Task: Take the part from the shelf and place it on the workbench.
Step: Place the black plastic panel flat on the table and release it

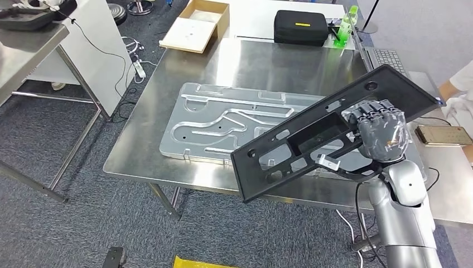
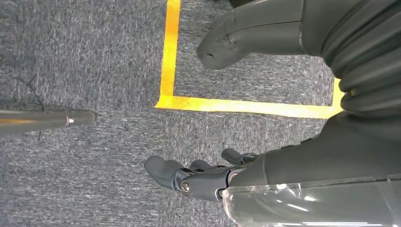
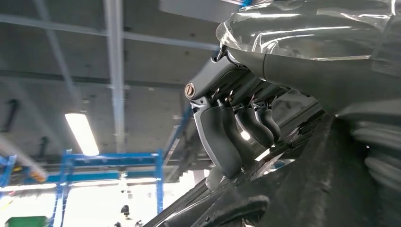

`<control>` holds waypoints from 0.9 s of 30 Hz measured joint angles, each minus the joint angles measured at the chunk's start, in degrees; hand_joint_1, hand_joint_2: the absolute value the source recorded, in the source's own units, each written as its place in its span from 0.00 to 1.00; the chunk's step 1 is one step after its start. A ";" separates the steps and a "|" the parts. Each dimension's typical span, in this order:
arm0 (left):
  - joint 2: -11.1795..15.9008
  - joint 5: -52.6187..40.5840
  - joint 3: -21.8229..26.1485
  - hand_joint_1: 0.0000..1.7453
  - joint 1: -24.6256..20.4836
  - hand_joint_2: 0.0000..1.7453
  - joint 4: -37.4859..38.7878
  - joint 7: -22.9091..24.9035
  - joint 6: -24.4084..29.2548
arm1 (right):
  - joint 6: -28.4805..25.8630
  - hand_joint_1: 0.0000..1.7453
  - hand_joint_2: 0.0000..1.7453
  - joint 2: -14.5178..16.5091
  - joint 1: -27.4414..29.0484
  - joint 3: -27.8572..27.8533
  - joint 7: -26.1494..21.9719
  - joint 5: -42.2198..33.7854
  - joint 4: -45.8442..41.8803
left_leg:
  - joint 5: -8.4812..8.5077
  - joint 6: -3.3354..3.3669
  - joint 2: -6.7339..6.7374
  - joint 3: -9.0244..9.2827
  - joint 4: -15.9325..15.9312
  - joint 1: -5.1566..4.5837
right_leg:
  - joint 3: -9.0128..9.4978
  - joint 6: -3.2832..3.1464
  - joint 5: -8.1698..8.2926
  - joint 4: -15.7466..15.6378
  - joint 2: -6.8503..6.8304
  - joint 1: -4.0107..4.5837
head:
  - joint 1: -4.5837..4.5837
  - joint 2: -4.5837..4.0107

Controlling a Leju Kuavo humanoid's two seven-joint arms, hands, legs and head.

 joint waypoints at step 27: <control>0.98 1.13 -0.16 0.00 0.50 1.00 0.01 -0.09 -0.45 | 23.58 1.00 1.00 -1.70 -10.60 -0.21 5.85 -45.03 9.95 | 1.75 1.31 0.02 -0.44 -1.56 -0.52 | -6.57 -0.25 -5.41 12.32 0.19 0.52 | 0.01 0.00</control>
